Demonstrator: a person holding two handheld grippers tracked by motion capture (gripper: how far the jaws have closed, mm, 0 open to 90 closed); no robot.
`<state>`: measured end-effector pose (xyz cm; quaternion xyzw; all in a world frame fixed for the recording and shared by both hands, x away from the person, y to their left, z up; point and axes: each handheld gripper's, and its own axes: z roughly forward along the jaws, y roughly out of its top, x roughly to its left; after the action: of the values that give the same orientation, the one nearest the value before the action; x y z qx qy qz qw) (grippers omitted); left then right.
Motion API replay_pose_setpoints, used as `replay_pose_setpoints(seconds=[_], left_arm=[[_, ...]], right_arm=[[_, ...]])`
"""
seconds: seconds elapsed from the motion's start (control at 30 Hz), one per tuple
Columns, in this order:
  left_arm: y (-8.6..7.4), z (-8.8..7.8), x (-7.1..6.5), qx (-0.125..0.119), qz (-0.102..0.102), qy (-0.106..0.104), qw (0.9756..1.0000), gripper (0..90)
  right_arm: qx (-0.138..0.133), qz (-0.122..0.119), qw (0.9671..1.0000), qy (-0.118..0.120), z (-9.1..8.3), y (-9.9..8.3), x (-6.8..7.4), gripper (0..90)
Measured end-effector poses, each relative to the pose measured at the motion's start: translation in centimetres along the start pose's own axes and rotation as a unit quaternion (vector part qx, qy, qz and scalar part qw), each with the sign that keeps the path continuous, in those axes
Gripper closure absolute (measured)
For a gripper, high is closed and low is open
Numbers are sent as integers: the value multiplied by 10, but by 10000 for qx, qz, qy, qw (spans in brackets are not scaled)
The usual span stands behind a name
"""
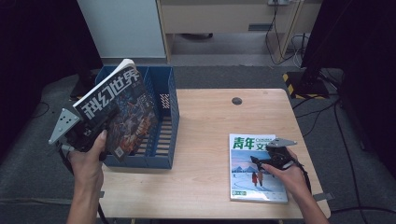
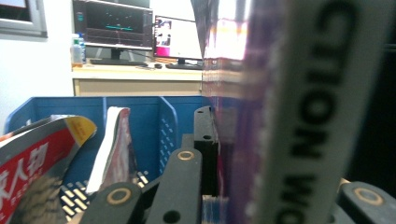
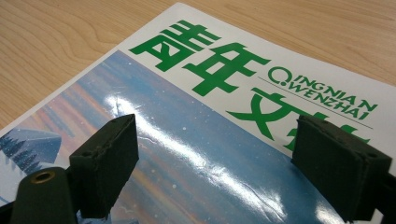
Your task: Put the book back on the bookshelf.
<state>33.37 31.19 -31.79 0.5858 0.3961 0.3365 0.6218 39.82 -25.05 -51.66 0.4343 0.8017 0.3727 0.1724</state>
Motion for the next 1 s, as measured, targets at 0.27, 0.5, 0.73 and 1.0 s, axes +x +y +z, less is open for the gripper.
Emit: replay_pose_setpoints(seconds=[0.27,0.5,0.73,1.0], left_arm=[[-2,-2,8,7,-16,216,9998,825],[-5,-4,15,17,-75,418,9991,825],[-6,-3,18,10,-77,620,9980,825],[-6,-2,21,0,-122,633,9979,825]], right_arm=[[6,-22,10000,-8,0,-1,-2,148],[-10,-28,10000,-11,-1,0,-2,150],[-14,21,10000,-2,-2,0,-2,151],[-6,31,10000,-13,-2,-1,-4,152]])
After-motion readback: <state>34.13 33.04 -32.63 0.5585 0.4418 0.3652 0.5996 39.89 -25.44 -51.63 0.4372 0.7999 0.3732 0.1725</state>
